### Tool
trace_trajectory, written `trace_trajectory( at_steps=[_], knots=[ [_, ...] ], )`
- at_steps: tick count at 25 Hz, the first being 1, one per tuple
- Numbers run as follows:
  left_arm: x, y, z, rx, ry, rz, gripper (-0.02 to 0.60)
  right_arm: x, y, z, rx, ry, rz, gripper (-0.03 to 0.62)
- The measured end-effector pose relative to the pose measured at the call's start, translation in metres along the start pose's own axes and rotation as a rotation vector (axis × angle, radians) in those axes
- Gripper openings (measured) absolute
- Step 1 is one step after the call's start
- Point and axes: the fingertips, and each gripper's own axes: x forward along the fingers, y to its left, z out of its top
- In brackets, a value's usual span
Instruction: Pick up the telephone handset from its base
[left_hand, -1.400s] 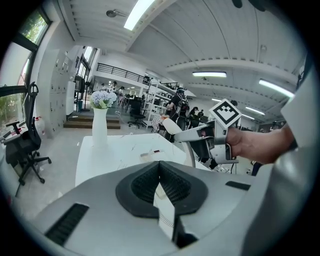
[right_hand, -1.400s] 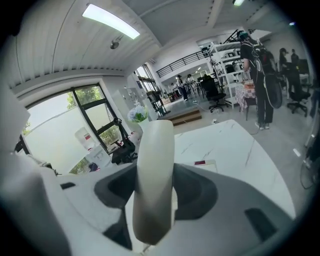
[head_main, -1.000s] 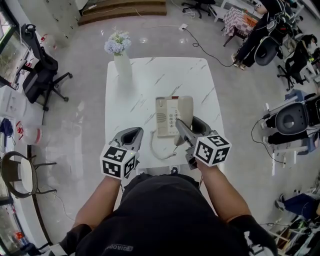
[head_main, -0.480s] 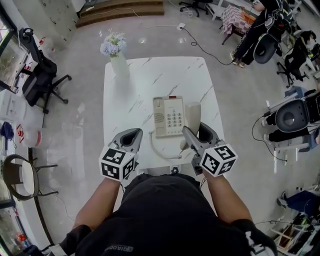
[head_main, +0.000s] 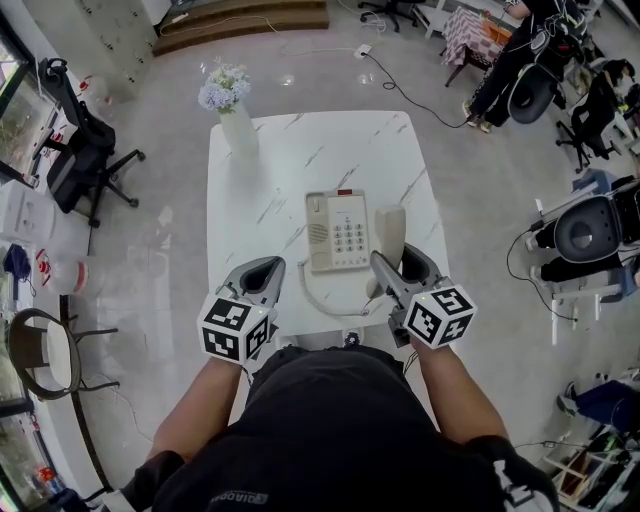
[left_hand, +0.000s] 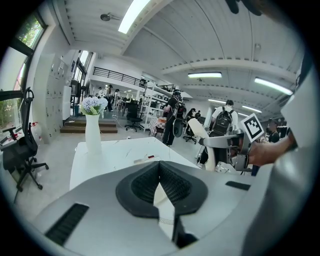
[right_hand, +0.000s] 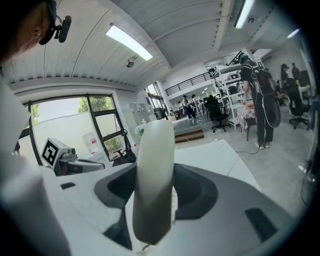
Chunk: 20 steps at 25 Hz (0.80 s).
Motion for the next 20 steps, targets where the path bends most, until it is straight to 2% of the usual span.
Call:
trace_trajectory(
  at_steps=[20],
  knots=[
    [-0.0034,0.0011,0.0023,0.001,0.0,0.015,0.002,0.0064,-0.006,-0.0025,-0.008,0.021,0.0,0.221]
  ],
)
